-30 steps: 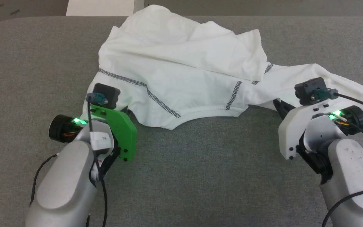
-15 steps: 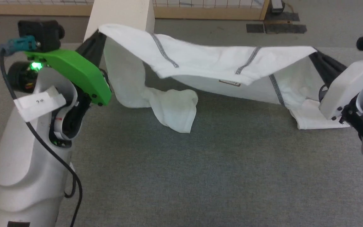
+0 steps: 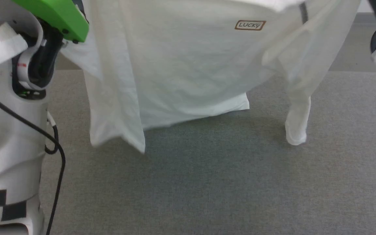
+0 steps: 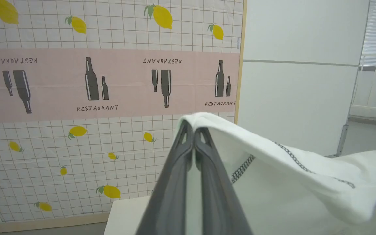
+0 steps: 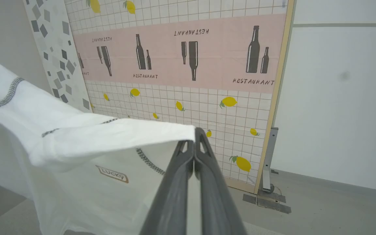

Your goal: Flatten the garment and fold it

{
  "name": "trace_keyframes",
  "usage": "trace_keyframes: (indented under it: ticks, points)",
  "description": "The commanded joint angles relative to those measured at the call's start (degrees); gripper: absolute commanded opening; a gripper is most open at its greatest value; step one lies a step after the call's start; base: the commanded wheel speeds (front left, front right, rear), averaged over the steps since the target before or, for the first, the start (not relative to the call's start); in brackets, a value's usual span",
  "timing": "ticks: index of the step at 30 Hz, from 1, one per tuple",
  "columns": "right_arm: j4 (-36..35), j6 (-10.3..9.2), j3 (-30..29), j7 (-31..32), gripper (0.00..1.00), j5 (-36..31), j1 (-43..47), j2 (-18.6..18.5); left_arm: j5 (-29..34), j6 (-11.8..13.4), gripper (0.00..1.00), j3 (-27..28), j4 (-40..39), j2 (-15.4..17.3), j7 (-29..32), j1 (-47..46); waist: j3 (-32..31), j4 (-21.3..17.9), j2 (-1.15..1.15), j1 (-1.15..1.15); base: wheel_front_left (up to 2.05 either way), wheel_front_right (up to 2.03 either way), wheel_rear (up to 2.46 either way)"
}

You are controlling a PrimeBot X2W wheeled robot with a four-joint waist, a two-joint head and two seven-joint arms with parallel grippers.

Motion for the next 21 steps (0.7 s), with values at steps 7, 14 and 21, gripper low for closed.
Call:
trace_keyframes:
  ticks: [7,14,21]
  points:
    - [0.7,-0.09,-0.6,0.9,0.0,-0.1,-6.4,2.3,1.0,0.2,0.0,-0.4,3.6,2.4,3.3,-4.3,0.8,-1.0,0.0,0.0,0.0,0.0,0.0]
    - [4.8,-0.09,-0.8,0.5,0.0,-2.6,-15.1,4.1,2.8,-0.1,0.0,-2.3,7.8,4.8,7.9,-8.1,4.6,-1.7,0.0,0.0,0.0,0.0,0.0]
    - [12.1,-0.09,0.1,-0.4,0.0,-7.4,-26.9,4.0,6.3,0.0,0.0,-4.7,13.2,6.2,11.3,-16.4,12.9,-2.3,0.0,0.0,0.0,0.0,0.0]
